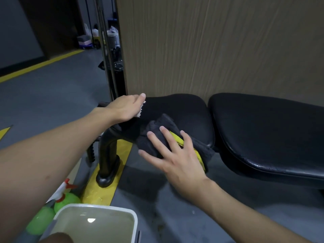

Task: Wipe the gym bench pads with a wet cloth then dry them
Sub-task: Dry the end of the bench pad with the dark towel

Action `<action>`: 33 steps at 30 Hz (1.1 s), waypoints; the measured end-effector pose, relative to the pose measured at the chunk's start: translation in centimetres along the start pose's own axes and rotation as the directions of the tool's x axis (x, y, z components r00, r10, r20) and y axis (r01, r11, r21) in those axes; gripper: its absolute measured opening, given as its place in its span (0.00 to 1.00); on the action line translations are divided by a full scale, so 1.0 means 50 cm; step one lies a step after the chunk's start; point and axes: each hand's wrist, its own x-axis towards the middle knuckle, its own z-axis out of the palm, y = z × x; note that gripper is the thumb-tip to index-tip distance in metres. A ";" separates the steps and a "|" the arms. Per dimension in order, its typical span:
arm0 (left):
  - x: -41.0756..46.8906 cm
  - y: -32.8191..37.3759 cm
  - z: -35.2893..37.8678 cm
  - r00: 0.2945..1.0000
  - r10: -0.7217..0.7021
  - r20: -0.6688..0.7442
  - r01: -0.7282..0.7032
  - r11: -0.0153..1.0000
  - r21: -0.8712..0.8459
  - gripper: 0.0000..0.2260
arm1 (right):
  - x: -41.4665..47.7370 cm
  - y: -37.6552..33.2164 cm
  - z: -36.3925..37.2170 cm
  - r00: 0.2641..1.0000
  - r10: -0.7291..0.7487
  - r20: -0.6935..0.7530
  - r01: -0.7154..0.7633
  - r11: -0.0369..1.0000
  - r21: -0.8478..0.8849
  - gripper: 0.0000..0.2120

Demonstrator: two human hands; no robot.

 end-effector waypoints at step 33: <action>0.062 0.039 -0.020 0.872 -0.165 0.461 -0.067 0.892 0.447 0.51 | 0.251 0.343 0.067 0.561 0.638 0.527 -0.827 0.422 0.370 0.32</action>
